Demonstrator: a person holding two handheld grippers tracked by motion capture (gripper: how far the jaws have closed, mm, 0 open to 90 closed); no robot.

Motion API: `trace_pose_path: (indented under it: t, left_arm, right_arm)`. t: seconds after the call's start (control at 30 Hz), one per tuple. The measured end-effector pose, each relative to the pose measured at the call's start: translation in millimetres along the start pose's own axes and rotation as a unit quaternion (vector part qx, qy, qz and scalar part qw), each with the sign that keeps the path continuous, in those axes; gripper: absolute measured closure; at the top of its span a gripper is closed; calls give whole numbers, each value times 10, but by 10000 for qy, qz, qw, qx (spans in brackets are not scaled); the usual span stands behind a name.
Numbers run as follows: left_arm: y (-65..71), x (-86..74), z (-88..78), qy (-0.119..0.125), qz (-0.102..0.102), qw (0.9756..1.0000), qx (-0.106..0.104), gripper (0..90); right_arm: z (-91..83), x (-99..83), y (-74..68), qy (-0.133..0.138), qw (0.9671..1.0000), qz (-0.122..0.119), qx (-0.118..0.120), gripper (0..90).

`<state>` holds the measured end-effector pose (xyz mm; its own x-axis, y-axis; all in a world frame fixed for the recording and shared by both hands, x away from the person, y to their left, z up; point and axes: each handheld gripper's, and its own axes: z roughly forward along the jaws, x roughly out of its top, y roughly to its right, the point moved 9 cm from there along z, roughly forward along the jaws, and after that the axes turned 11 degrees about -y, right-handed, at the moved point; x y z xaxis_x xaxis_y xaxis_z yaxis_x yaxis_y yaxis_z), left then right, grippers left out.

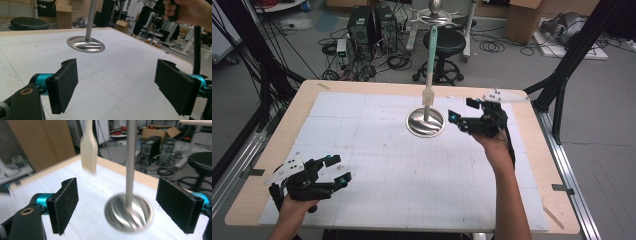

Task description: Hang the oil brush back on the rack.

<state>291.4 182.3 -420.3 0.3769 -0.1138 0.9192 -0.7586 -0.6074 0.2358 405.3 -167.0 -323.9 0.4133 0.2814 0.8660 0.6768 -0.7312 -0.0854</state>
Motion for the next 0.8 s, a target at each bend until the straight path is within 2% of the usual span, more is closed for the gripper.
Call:
trace_pose_path:
  t: [0.1, 0.2, 0.43, 0.5, 0.57, 0.67, 0.8]
  left_arm:
    - [-2, 0, 0, 8, 2, 10000, 24, 194]
    - [3, 0, 0, 11, 9, 10000, 36, 194]
    - [-12, 9, -3, 62, 24, 9999, 109, 200]
    - [-14, 9, -3, 63, 25, 9999, 120, 200]
    - [-15, 10, -4, 74, 23, 9999, 137, 200]
    - [-15, 12, -10, 85, 27, 9998, 162, 200]
    - [-13, 15, -7, 102, 31, 9998, 161, 201]
  right_arm:
    - [-126, -277, -58, 80, 10000, 9, 33, 171]
    - [-243, -520, -69, 119, 9999, 86, -70, 171]
    - [-471, -975, -177, 74, 9985, 32, -536, 169]
    - [-525, -1089, -231, 78, 9979, -40, -647, 169]
    - [-578, -1201, -274, 73, 9969, -5, -787, 169]
    - [-633, -1363, -338, 80, 9962, 78, -859, 168]
    - [-673, -1479, -388, 28, 9966, 178, -810, 169]
